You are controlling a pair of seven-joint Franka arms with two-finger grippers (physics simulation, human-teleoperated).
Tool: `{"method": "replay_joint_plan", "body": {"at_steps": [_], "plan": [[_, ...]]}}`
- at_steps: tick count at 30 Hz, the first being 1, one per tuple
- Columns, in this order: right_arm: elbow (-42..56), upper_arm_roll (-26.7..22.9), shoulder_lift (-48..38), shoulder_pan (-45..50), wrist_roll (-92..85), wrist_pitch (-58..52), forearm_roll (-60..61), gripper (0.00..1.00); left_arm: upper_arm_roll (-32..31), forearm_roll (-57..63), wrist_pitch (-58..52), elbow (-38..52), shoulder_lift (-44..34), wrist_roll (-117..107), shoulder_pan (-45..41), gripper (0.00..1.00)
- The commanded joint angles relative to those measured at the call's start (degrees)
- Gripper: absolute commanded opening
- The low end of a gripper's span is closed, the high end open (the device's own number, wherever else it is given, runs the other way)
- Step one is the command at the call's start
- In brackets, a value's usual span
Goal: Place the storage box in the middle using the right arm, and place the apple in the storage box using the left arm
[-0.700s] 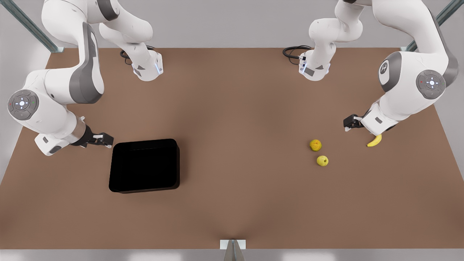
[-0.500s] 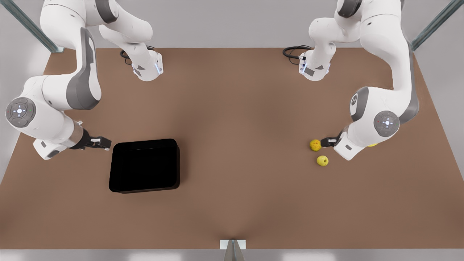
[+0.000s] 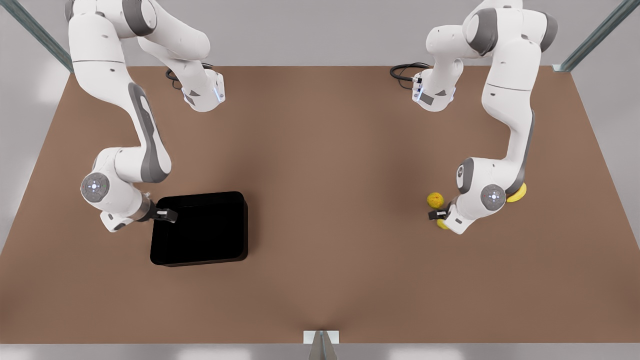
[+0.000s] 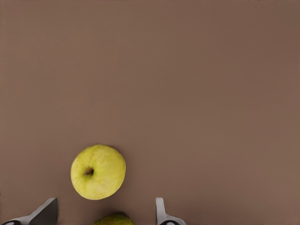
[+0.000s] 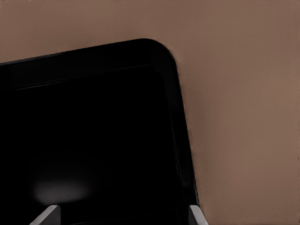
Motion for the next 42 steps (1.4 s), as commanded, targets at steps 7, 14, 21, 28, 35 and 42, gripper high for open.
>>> {"method": "replay_joint_plan", "body": {"at_steps": [7, 14, 21, 28, 35, 42], "plan": [[-1.0, -0.1, 5.7, -2.4, -0.6, 5.3, -0.8, 1.0, 0.0, 0.2, -0.3, -0.1, 2.2, 0.0, 1.0, 1.0], [-1.8, -0.1, 8.9, -3.2, -0.7, 6.2, -3.6, 1.0, 0.0, 0.2, 0.0, 0.4, 4.6, 0.0, 1.0, 1.0], [-1.8, -0.2, 9.4, -3.2, -2.3, 6.0, -3.6, 0.21, 0.0, 0.4, 0.0, 1.4, 5.4, 0.0, 1.0, 1.0], [-1.6, -0.2, 9.3, -3.2, -2.4, 5.5, -3.6, 0.21, 0.0, 0.4, 0.3, 2.6, 6.9, 0.0, 1.0, 1.0], [-1.1, 0.0, 5.8, -3.7, -4.1, 0.8, -3.5, 0.21, 0.0, 0.4, 0.4, 2.6, 7.2, 0.1, 1.0, 0.93], [8.0, 4.8, 1.8, -2.0, -2.1, -9.1, 1.4, 0.21, 0.1, 0.5, 0.4, 2.6, 7.2, 0.1, 1.0, 0.85]]}}
